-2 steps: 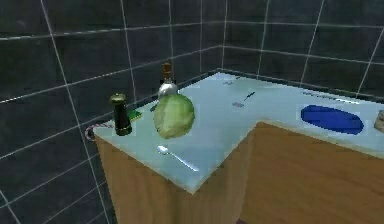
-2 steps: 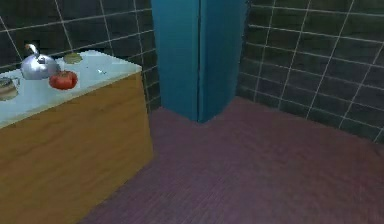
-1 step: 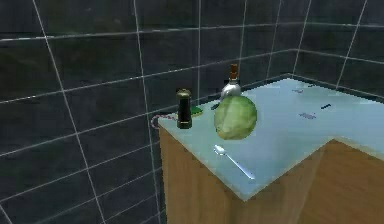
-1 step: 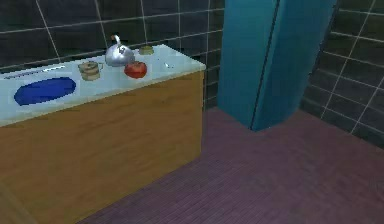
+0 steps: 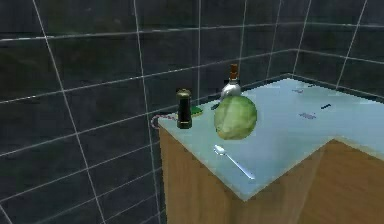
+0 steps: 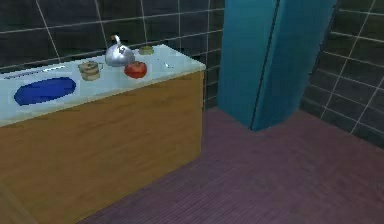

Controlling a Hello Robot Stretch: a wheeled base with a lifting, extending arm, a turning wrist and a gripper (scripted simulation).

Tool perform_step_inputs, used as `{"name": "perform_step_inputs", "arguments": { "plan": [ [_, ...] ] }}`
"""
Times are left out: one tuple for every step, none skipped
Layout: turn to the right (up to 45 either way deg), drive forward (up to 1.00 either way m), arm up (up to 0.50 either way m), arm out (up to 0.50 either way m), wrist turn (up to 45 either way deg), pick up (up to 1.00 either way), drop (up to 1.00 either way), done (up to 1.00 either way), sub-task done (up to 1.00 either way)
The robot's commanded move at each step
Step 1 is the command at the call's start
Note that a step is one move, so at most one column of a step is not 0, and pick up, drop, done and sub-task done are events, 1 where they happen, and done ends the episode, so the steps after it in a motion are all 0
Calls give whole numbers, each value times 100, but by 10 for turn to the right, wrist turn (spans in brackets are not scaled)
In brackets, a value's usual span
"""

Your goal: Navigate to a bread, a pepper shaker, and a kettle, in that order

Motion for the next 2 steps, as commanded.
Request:
{"name": "perform_step_inputs", "arguments": {
  "plan": [
    [450,0,0,0,0,0,0,0,0],
    [330,0,0,0,0,0,0,0,0]
  ]
}}
